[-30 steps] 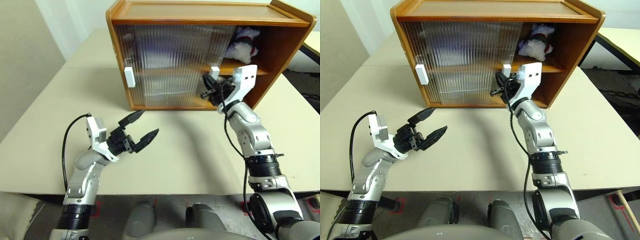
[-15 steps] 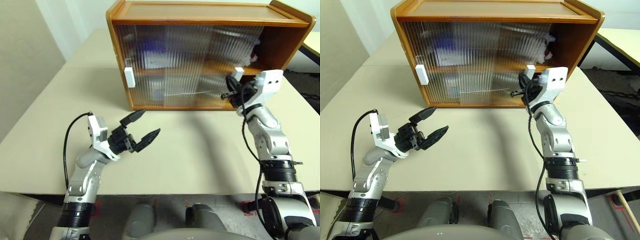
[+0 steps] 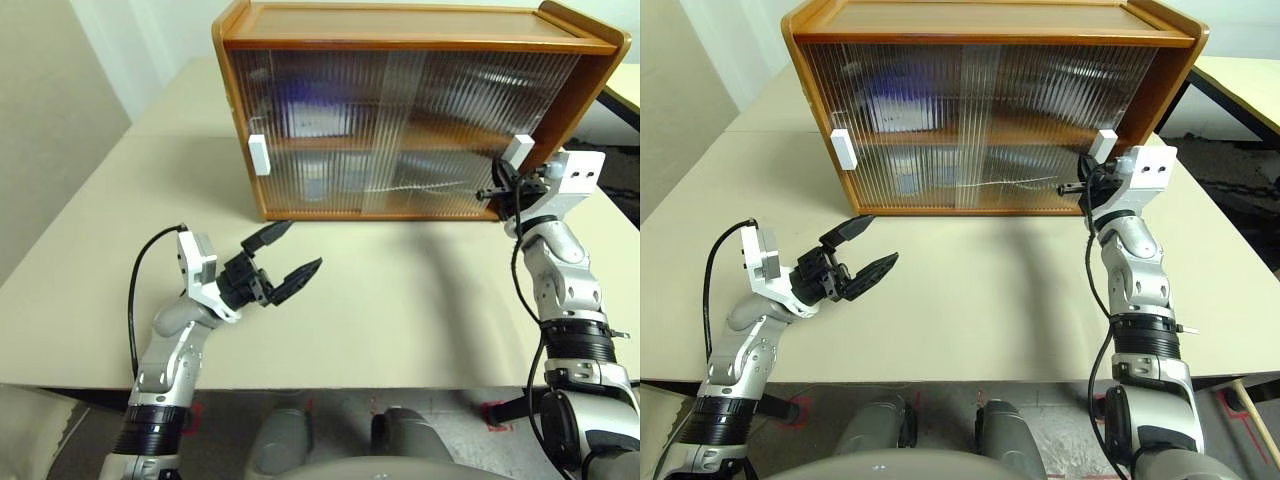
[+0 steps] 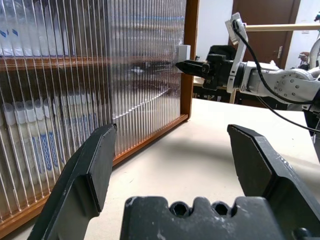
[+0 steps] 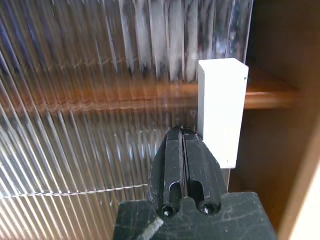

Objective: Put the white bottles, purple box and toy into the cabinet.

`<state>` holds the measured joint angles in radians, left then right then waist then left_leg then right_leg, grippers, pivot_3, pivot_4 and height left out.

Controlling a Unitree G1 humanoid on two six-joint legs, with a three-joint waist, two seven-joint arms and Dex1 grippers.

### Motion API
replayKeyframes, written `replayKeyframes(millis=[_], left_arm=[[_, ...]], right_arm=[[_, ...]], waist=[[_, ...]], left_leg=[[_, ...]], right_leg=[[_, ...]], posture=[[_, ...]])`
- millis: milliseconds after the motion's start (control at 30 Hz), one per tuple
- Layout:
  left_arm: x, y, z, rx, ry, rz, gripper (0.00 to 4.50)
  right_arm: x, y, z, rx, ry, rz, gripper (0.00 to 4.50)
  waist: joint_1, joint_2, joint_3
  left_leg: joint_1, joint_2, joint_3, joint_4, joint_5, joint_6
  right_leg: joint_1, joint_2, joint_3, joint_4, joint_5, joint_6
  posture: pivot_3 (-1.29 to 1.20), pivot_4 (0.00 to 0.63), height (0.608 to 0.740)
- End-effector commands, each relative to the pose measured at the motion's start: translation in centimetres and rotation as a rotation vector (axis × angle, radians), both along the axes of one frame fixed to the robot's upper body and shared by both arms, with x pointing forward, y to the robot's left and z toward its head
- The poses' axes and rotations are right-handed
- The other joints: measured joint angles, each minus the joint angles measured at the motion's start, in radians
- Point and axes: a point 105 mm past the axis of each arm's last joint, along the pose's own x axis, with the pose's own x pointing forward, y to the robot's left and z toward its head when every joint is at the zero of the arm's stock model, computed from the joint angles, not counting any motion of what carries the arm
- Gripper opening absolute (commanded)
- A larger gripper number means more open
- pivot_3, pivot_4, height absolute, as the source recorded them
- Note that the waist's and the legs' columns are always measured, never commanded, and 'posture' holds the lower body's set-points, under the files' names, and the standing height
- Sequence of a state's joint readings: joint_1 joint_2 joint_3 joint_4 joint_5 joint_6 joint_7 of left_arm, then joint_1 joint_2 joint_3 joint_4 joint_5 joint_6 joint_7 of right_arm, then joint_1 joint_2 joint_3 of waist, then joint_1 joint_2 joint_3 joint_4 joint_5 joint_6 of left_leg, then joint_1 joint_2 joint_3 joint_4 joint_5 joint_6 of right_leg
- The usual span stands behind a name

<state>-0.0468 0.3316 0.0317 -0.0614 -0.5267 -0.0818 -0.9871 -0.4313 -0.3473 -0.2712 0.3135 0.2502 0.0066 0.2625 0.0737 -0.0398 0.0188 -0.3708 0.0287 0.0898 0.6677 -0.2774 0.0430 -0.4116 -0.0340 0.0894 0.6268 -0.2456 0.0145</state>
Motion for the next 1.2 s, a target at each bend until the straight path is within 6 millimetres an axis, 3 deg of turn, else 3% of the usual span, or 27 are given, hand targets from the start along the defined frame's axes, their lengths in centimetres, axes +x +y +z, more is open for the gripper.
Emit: replayKeyframes(millis=[33,200,333,500,667,767,833,933,1000,1100,1200], left_arm=[[-0.1,0.0,-0.4,0.01,0.016,0.0,4.5],[-0.2,0.2,-0.3,0.014,0.018,0.006,4.5],[-0.2,0.4,-0.4,0.017,0.019,0.009,4.5],[-0.3,0.8,-0.4,0.019,0.022,0.024,4.5],[-0.1,2.6,-0.4,-0.005,0.029,0.107,4.5],[0.3,5.0,-0.1,-0.025,0.028,0.221,4.5],[0.7,6.8,-0.6,0.011,0.051,0.316,4.5],[1.2,9.5,-1.5,0.07,0.082,0.454,4.5],[2.0,12.6,-2.4,0.121,0.127,0.623,4.5],[2.8,16.4,-3.1,0.125,0.175,0.846,4.5],[3.3,18.5,-3.5,0.1,0.195,0.974,4.5]], right_arm=[[0.0,-2.7,0.0,0.05,-0.011,-0.11,0.02],[-0.1,-4.0,-0.3,0.072,-0.011,-0.16,0.02],[-0.2,-3.7,-0.2,0.067,-0.023,-0.151,0.02],[-0.7,-1.9,0.8,0.063,-0.082,-0.093,0.02],[-2.6,2.9,1.3,0.08,-0.157,0.146,0.02],[-4.9,5.5,0.3,0.022,-0.144,0.365,0.72],[-6.5,5.6,-0.9,0.003,-0.116,0.454,1.42],[-8.0,3.6,-3.1,-0.021,-0.046,0.475,2.53],[-8.8,0.4,-4.9,-0.011,0.023,0.404,3.28],[-9.2,-4.7,-5.9,0.051,0.063,0.234,4.39],[-9.2,-8.5,-6.6,0.102,0.1,0.104,4.45]], waist=[[0.0,0.0,0.0],[0.0,0.0,0.0],[0.002,0.0,0.0],[0.0,0.001,0.0],[-0.003,0.002,-0.002],[-0.001,0.002,-0.002],[0.002,0.002,-0.003],[0.012,0.002,-0.003],[0.018,0.0,-0.003],[0.027,0.0,-0.003],[0.029,0.0,-0.003]], left_leg=[[0.0,0.0,0.0,0.0,0.0,0.0],[0.0,0.0,0.0,0.0,0.0,0.0],[0.0,0.0,0.0,0.0,0.0,0.0],[0.0,0.0,0.0,0.0,0.0,0.0],[0.0,0.001,-0.001,-0.001,0.0,0.0],[0.0,0.001,-0.001,-0.001,0.0,0.0],[0.001,0.001,-0.001,-0.001,0.0,0.0],[0.002,0.0,-0.002,0.0,0.0,0.0],[0.003,0.0,-0.001,0.0,0.0,0.0],[0.005,0.0,0.0,0.0,-0.001,-0.002],[0.005,0.001,0.001,0.0,-0.002,-0.004]], right_leg=[[0.0,0.0,0.0,0.0,0.0,0.0],[0.0,0.0,0.0,0.0,0.0,0.0],[0.0,0.0,0.0,0.0,0.0,0.0],[0.0,0.0,0.001,0.0,0.0,0.0],[0.0,0.0,0.0,0.0,0.0,0.0],[0.0,0.0,0.0,0.0,0.0,0.0],[0.001,-0.001,-0.001,0.0,0.0,0.0],[0.003,-0.002,-0.002,0.0,0.0,0.0],[0.004,-0.002,-0.002,-0.001,0.0,0.0],[0.005,-0.002,-0.001,-0.001,-0.001,0.0],[0.004,-0.003,-0.002,-0.001,0.0,0.0]], posture=[[0.21,0.0,0.74],[0.21,0.0,0.74],[0.21,0.0,0.74],[0.21,0.0,0.74],[0.22,0.0,0.74],[0.22,0.0,0.74],[0.22,0.0,0.74],[0.23,0.0,0.74],[0.24,0.0,0.74],[0.23,0.0,0.74],[0.21,0.0,0.74]])
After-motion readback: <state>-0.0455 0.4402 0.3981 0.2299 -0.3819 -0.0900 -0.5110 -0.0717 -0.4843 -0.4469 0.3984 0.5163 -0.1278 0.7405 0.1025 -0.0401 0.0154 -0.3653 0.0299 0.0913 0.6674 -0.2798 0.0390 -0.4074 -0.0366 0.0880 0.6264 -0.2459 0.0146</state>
